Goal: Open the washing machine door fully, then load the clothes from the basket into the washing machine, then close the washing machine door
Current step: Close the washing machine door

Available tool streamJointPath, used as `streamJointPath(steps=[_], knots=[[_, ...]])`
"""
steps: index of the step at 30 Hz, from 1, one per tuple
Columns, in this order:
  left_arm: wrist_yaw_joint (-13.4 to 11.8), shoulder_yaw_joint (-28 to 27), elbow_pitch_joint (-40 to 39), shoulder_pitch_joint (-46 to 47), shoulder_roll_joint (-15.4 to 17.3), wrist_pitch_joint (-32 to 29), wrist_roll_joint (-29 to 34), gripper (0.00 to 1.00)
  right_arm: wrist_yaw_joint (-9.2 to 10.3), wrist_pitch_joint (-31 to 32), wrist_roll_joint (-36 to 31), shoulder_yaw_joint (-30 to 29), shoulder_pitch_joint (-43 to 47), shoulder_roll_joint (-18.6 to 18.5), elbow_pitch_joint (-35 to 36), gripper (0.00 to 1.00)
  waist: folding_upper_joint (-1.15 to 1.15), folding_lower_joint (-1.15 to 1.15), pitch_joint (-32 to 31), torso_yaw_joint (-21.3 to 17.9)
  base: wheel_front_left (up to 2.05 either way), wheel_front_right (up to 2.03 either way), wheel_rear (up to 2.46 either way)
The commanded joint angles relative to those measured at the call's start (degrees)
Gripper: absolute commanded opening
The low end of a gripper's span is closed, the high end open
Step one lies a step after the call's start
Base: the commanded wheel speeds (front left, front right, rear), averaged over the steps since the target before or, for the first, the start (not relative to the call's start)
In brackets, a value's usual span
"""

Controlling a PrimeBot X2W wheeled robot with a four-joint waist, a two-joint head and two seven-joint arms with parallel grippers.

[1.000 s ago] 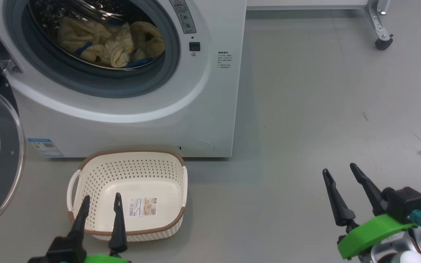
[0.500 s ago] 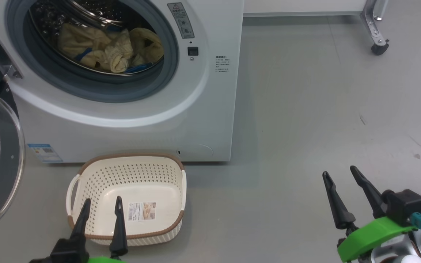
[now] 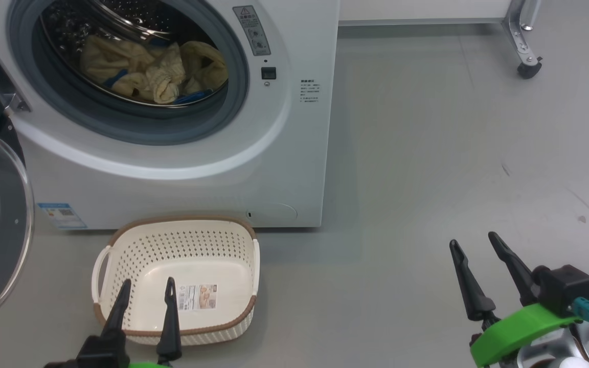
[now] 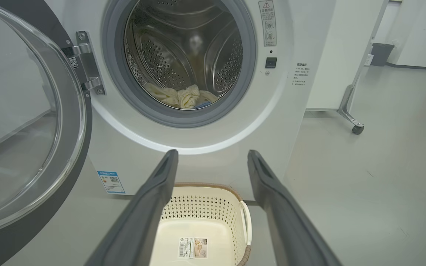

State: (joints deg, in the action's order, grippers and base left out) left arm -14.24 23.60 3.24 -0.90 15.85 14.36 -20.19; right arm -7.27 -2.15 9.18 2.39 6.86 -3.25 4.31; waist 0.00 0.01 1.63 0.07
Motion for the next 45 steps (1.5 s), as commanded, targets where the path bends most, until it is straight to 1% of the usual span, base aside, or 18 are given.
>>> streamJointPath(steps=[1,8,12,18,36,37,38,39,40,45], knots=[[-5.2,-2.0,-1.5,2.3,1.2,0.4,0.5,1.00,-0.22,-0.1,-0.4,0.9,-0.9,-0.4,2.1,1.00,0.00,-0.01,-0.1,0.0,-1.07,1.28,-0.21],[-5.6,-1.7,-2.0,2.1,1.5,0.1,0.5,1.00,-0.22,0.0,-0.4,0.8,-0.5,-0.3,2.2,1.00,0.00,-0.01,-0.5,0.2,-1.61,1.83,-0.21],[-5.2,-1.7,-2.4,2.1,1.8,0.1,0.2,1.00,-0.22,0.1,-0.4,0.6,-0.4,-0.3,2.2,1.00,0.00,-0.01,-0.5,0.3,-1.87,1.94,-0.07],[-5.3,-1.8,-2.7,2.0,2.2,0.2,0.3,1.00,-0.22,0.2,-0.5,0.3,-0.2,-0.3,2.1,1.00,0.00,-0.01,-0.7,0.4,-1.23,1.23,0.00],[-5.2,-1.4,-3.4,2.2,2.7,0.3,0.2,1.00,-0.22,-0.2,-0.6,0.1,-0.1,-0.1,1.8,1.00,0.00,-0.01,-1.0,0.2,-0.14,0.14,0.00],[-5.2,-1.4,-3.3,2.2,2.8,0.3,0.1,0.99,-0.22,-0.2,-0.6,0.1,-0.1,-0.1,1.8,1.00,0.00,-0.01,-1.0,0.2,0.00,0.00,0.00],[-5.2,-1.4,-3.3,2.2,2.8,0.3,0.1,0.86,-0.22,-0.2,-0.7,0.1,-0.1,0.0,1.9,1.00,0.00,-0.01,-1.0,0.2,0.00,0.00,0.00],[-5.2,-1.3,-3.3,2.3,2.8,0.3,0.1,0.46,-0.22,-0.2,-0.7,0.1,-0.1,0.0,1.9,1.00,0.00,-0.01,-0.9,0.2,0.00,0.00,0.00],[-5.0,-1.2,-3.3,2.3,2.8,0.2,-0.1,0.00,-0.22,-0.2,-0.7,0.1,-0.1,0.0,1.9,1.00,0.00,-0.01,-0.9,0.2,0.00,0.00,0.00],[-4.8,-1.1,-3.7,2.4,2.9,0.3,-0.1,0.00,-0.22,-0.4,-0.6,-0.1,-0.1,0.0,1.7,1.00,0.00,-0.01,-0.8,0.3,0.00,0.00,0.00]])
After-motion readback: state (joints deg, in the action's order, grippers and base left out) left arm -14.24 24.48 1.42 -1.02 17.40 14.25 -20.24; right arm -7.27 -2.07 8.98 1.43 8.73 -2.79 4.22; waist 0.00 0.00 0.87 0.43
